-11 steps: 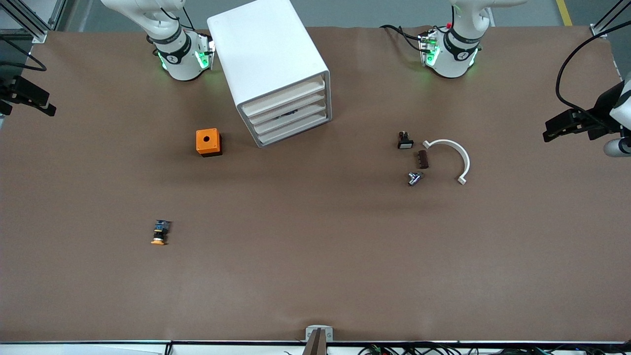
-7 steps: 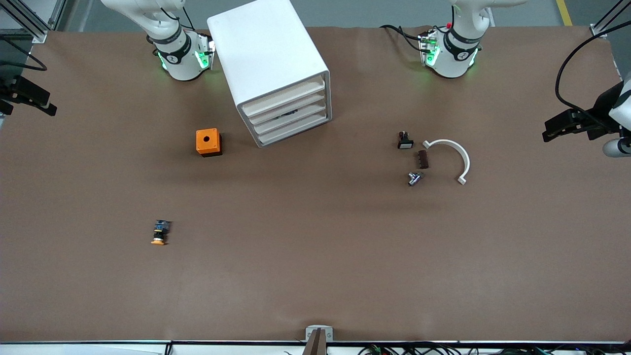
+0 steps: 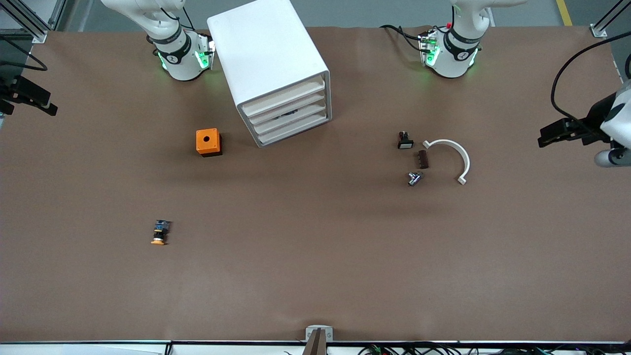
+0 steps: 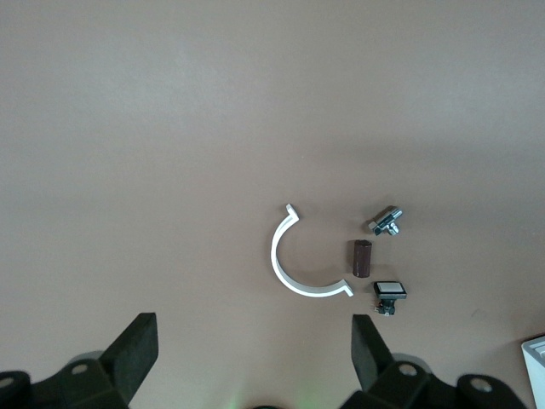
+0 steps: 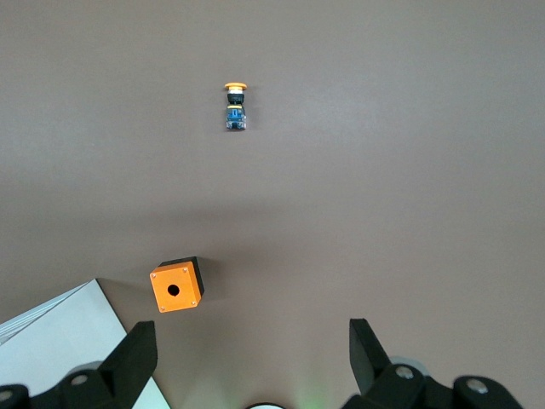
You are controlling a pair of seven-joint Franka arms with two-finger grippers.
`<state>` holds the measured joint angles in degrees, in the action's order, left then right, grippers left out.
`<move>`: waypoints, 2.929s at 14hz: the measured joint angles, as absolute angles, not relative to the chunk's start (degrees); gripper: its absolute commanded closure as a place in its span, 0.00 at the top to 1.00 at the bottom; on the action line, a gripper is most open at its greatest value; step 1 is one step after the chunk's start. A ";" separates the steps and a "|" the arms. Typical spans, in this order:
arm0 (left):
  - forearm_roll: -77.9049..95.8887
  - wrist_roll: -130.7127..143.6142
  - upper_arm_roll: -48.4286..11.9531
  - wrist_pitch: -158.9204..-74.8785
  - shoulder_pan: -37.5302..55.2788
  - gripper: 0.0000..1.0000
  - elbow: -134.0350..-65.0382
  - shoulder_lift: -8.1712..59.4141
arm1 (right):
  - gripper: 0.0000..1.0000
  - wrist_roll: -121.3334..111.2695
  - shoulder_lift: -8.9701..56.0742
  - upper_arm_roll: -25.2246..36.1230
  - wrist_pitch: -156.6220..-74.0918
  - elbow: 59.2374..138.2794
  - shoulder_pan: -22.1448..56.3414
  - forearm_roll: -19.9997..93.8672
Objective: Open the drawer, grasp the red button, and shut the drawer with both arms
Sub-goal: 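Reach the left gripper to the white cabinet's drawer handle, then grasp the drawer handle with the left gripper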
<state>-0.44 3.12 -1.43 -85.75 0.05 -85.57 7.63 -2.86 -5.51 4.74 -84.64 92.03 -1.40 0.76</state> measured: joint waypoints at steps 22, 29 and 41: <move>41.80 94.55 -2.80 -81.83 21.95 1.00 -79.49 33.67 | 1.00 -2.70 -5.51 4.87 -84.76 92.12 -1.40 0.93; 49.40 120.99 -8.88 -79.35 22.06 0.99 -79.26 46.65 | 1.00 -2.72 -5.51 4.84 -84.68 92.16 -1.40 0.89; 56.20 127.34 -9.67 -76.71 25.00 0.57 -78.40 52.69 | 1.00 -5.34 -5.51 4.89 -84.63 92.26 -1.41 0.85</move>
